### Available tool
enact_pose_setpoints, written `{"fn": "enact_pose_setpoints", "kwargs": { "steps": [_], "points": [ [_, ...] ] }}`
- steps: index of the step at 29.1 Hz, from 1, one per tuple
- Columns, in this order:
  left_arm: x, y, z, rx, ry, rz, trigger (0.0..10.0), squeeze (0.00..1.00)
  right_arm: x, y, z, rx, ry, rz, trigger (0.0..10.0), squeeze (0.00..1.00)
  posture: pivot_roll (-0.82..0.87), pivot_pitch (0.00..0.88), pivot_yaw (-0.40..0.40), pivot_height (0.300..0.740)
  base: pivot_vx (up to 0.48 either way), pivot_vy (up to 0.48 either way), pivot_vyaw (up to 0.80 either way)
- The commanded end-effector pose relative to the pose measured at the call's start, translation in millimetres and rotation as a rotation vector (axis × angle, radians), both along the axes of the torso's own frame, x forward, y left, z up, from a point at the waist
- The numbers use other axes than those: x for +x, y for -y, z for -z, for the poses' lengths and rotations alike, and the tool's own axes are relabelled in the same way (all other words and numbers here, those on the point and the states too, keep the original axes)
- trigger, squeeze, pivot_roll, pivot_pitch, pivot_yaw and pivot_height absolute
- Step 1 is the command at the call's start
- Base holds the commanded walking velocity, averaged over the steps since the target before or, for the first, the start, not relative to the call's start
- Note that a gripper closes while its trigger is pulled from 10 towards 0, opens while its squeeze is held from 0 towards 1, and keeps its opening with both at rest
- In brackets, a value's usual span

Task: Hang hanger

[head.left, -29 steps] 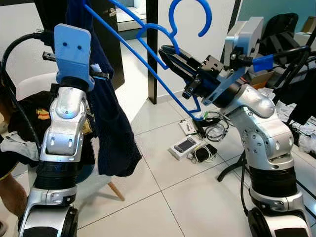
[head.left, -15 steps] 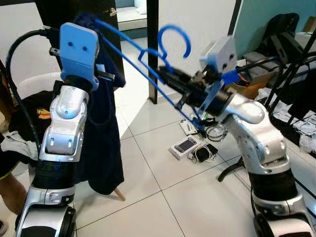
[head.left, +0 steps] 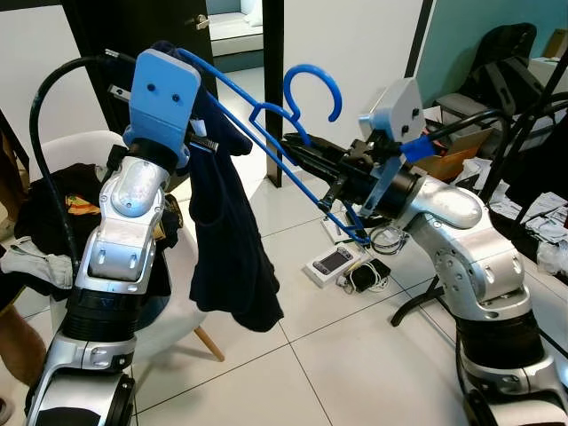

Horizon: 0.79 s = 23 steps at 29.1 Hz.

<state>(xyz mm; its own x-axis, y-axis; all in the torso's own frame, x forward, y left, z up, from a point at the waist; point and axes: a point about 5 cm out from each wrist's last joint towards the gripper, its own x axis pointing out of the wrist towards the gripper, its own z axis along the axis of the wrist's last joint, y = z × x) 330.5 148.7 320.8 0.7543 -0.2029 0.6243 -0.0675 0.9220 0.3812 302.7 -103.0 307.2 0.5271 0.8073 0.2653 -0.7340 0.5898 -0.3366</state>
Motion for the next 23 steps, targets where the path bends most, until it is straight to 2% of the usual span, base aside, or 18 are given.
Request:
{"fn": "enact_pose_setpoints", "kwargs": {
  "steps": [1,3,5,6,7,8,11,12,15,16,17,18,19,20,21,22,23],
  "points": [
    [-5.0,1.7,-2.8,0.035,0.032,0.011,0.0,0.00,-0.3,-1.8,-3.8,0.024,-0.003,-0.018,10.0,0.00,-0.01,0.000,0.030,0.740,0.000,0.000,0.00],
    [-5.3,8.1,4.8,0.064,0.009,0.038,0.0,0.00,-1.2,0.2,-16.4,0.190,-0.013,-0.049,10.0,0.00,-0.01,0.000,0.030,0.740,0.000,0.000,0.00],
    [-5.3,8.1,4.8,0.064,0.009,0.038,0.0,0.00,-1.2,0.2,-16.4,0.190,-0.013,-0.049,10.0,0.00,-0.01,0.000,0.030,0.740,0.000,0.000,0.00],
    [-5.4,9.7,7.8,0.072,0.000,0.043,0.0,0.00,-2.5,1.9,-21.8,0.256,-0.017,-0.072,10.0,0.00,-0.01,0.000,0.030,0.740,0.000,0.000,0.00],
    [-5.4,9.7,7.8,0.072,0.000,0.043,0.0,0.00,-2.5,1.9,-21.8,0.256,-0.017,-0.072,10.0,0.00,-0.01,0.000,0.030,0.740,0.000,0.000,0.00],
    [-5.3,9.9,9.5,0.077,-0.006,0.043,0.0,0.00,-3.6,3.3,-26.1,0.302,-0.019,-0.094,10.0,0.00,-0.01,0.000,0.029,0.740,0.000,0.000,0.00],
    [-5.3,9.9,9.5,0.077,-0.006,0.043,0.0,0.00,-3.6,3.3,-26.1,0.302,-0.019,-0.094,10.0,0.00,-0.01,0.000,0.029,0.740,0.000,0.000,0.00],
    [-4.8,8.4,10.5,0.079,-0.010,0.036,0.0,0.00,-4.6,4.9,-29.4,0.337,-0.022,-0.115,10.0,0.00,-0.01,0.002,0.027,0.740,0.000,0.000,0.00],
    [-4.0,5.7,11.2,0.082,-0.012,0.022,0.0,0.00,-5.6,6.0,-31.3,0.363,-0.026,-0.134,10.0,0.00,-0.01,0.002,0.027,0.740,0.000,0.000,0.00],
    [-3.4,3.5,11.3,0.085,-0.013,0.010,0.5,0.00,-6.3,6.4,-32.2,0.378,-0.029,-0.147,10.0,0.00,-0.01,0.003,0.027,0.740,0.000,0.000,0.00],
    [-3.3,1.0,10.6,0.083,-0.010,-0.002,3.2,0.04,-7.4,5.9,-32.2,0.388,-0.031,-0.160,10.0,0.00,-0.01,0.003,0.027,0.740,0.000,0.000,0.00],
    [-3.3,1.0,10.6,0.083,-0.010,-0.002,3.2,0.04,-7.4,5.9,-32.2,0.388,-0.031,-0.160,10.0,0.00,-0.01,0.003,0.027,0.740,0.000,0.000,0.00],
    [-3.6,-1.4,9.3,0.081,-0.002,-0.016,4.2,0.44,-8.2,5.1,-31.8,0.391,-0.032,-0.170,10.0,0.00,-0.01,0.003,0.027,0.740,0.000,0.000,0.00],
    [-4.1,-3.7,7.4,0.070,0.007,-0.023,8.0,1.00,-8.8,4.5,-31.5,0.393,-0.032,-0.176,10.0,0.00,-0.01,0.003,0.027,0.740,0.000,0.000,0.00],
    [-4.1,-3.7,7.4,0.070,0.007,-0.023,8.0,1.00,-8.8,4.5,-31.5,0.393,-0.032,-0.176,10.0,0.00,-0.01,0.003,0.027,0.740,0.000,0.000,0.00],
    [-4.5,-5.3,5.6,0.066,0.013,-0.025,10.0,1.00,-9.2,4.2,-31.3,0.391,-0.031,-0.179,10.0,0.00,-0.01,0.003,0.026,0.740,0.000,0.000,0.00],
    [-5.1,-6.4,3.6,0.066,0.019,-0.018,10.0,1.00,-9.5,4.3,-31.3,0.391,-0.030,-0.181,10.0,0.00,-0.01,0.003,0.026,0.740,0.000,0.000,0.00]
  ]
}}
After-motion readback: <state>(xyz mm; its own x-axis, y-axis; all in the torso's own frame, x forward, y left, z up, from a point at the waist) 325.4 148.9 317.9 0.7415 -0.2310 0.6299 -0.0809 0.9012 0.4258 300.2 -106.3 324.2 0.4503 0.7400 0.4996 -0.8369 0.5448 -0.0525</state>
